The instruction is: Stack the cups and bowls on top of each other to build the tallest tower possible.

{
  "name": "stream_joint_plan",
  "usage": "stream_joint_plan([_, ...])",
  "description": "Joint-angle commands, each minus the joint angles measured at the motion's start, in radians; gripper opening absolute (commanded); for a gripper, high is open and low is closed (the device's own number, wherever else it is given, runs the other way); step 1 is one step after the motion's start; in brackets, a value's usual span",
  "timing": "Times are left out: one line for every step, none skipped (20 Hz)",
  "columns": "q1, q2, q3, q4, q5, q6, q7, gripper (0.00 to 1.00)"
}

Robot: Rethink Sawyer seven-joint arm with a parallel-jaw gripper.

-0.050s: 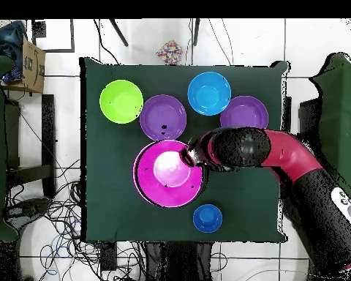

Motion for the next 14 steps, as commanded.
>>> stream_joint_plan([-0.014, 0.019, -0.036, 0.024, -0.026, 0.065, -0.034, 0.00])
stream_joint_plan([-0.017, 0.016, -0.034, 0.026, -0.024, 0.065, -0.033, 0.00])
stream_joint_plan([-0.019, 0.015, -0.033, 0.029, -0.024, 0.064, -0.033, 0.00])
stream_joint_plan([-0.020, 0.015, -0.032, 0.031, -0.023, 0.064, -0.032, 0.00])
stream_joint_plan([-0.020, 0.015, -0.031, 0.031, -0.023, 0.064, -0.031, 0.00])
stream_joint_plan([-0.019, 0.019, -0.031, 0.031, -0.023, 0.064, -0.031, 0.00])
stream_joint_plan([-0.020, 0.020, -0.030, 0.032, -0.024, 0.063, -0.031, 0.00])
stream_joint_plan([-0.020, 0.019, -0.028, 0.033, -0.024, 0.063, -0.030, 0.00])
stream_joint_plan([-0.021, 0.018, -0.027, 0.034, -0.024, 0.063, -0.029, 0.00])
stream_joint_plan([-0.021, 0.016, -0.026, 0.037, -0.023, 0.065, -0.028, 0.00])
stream_joint_plan([-0.022, 0.015, -0.025, 0.039, -0.023, 0.063, -0.026, 0.00])
stream_joint_plan([-0.023, 0.016, -0.024, 0.042, -0.024, 0.060, -0.025, 0.00])
stream_joint_plan([-0.023, 0.016, -0.024, 0.044, -0.025, 0.058, -0.024, 0.00])
stream_joint_plan([-0.025, 0.012, -0.022, 0.053, -0.024, 0.053, -0.021, 0.00])
